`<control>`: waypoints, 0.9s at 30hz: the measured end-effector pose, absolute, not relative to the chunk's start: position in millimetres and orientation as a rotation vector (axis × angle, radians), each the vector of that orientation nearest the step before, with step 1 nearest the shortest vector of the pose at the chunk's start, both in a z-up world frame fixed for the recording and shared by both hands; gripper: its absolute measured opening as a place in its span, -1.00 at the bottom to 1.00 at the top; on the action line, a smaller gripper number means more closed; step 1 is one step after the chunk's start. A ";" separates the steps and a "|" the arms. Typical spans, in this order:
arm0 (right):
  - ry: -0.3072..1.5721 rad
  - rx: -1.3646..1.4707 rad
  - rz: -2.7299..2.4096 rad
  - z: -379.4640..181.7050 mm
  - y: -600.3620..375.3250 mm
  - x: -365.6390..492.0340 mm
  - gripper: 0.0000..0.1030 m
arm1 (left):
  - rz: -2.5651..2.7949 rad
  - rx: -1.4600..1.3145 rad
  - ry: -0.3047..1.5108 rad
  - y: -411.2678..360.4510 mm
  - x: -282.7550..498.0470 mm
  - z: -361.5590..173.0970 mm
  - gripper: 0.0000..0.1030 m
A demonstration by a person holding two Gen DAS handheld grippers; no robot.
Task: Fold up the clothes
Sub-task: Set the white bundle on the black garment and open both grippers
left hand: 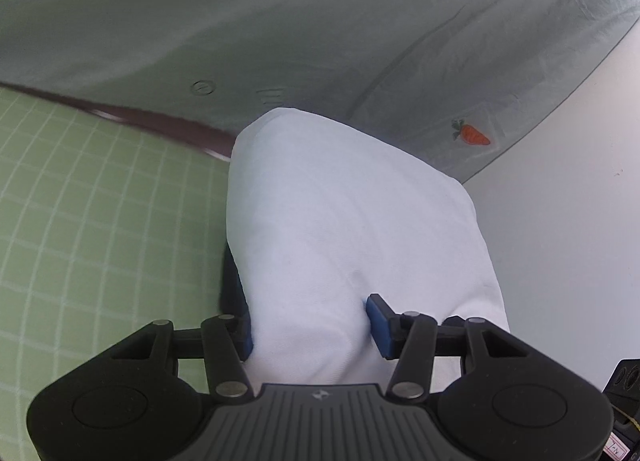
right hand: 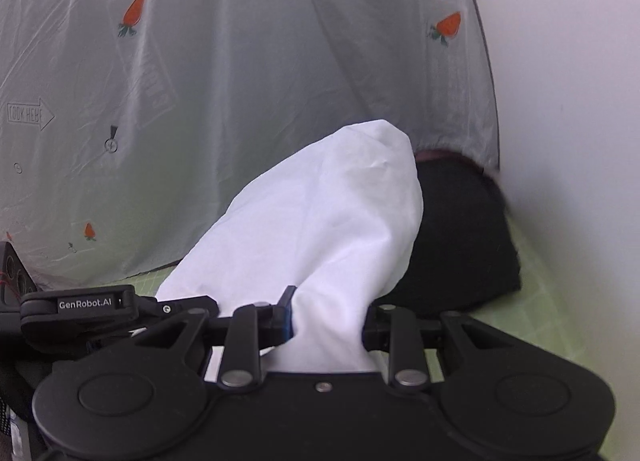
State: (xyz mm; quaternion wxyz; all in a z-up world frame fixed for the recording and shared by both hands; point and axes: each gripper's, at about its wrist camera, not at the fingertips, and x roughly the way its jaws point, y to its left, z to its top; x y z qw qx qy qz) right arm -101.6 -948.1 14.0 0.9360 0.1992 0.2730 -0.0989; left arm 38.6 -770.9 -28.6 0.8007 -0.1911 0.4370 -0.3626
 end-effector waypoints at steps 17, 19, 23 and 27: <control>0.650 0.136 -0.482 -99.0 -1023.7 -26.8 0.26 | -0.551 0.069 0.887 -846.4 63.5 -108.4 0.76; 0.650 0.165 -0.502 -101.9 -1013.5 -47.8 0.34 | -0.554 0.091 0.886 -837.2 54.6 -103.2 0.76; 0.684 0.123 -0.527 -90.4 -992.0 -81.2 0.80 | -0.586 0.114 0.828 -813.3 33.7 -73.3 0.87; 0.668 0.090 -0.529 -70.5 -965.9 -120.2 0.92 | -0.597 0.068 0.718 -779.1 0.8 -40.6 0.98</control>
